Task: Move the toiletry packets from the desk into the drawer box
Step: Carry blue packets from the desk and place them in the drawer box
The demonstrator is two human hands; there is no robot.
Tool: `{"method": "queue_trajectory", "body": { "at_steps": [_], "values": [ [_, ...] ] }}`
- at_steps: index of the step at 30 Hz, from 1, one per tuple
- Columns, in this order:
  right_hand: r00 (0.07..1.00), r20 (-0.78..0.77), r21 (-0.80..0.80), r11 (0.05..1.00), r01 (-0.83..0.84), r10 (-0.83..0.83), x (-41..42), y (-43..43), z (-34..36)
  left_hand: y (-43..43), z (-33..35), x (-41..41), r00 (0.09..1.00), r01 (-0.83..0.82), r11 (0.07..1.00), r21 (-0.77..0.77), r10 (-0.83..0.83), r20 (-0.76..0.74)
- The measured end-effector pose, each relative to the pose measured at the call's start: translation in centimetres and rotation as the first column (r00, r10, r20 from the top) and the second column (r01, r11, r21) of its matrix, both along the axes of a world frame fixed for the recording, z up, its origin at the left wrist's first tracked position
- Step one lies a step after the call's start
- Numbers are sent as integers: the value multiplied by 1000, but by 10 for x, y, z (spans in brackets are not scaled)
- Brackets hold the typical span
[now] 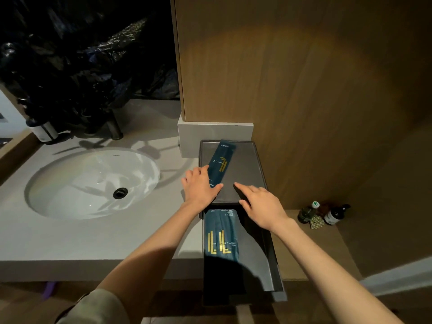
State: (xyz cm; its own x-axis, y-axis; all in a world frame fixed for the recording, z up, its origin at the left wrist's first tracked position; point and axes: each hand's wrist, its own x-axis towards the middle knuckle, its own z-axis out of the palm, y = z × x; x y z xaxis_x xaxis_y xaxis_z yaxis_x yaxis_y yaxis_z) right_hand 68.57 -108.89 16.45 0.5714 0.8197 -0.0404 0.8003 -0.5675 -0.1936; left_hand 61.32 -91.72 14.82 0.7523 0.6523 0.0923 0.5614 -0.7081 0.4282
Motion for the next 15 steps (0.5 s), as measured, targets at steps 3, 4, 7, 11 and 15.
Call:
{"method": "queue_trajectory", "body": {
  "at_steps": [3,4,7,11,15],
  "values": [
    [1000,-7,-6,1000,-5,5,2,-2,0,1,4,4,999,-52,997,-56,52,5],
    [1000,-10,-7,1000,-7,7,2,-3,0,2,5,4,998,-66,994,-85,67,4],
    [1000,-18,-4,1000,-10,10,3,-3,-1,6,5,3,994,-85,979,-187,97,54],
    [1000,-15,5,1000,-17,17,3,-4,-1,11,9,-4,984,-51,938,-343,105,141],
    [999,-43,20,1000,-24,25,1,-5,0,15,16,-18,976,-4,900,-435,98,195]
  ]
}}
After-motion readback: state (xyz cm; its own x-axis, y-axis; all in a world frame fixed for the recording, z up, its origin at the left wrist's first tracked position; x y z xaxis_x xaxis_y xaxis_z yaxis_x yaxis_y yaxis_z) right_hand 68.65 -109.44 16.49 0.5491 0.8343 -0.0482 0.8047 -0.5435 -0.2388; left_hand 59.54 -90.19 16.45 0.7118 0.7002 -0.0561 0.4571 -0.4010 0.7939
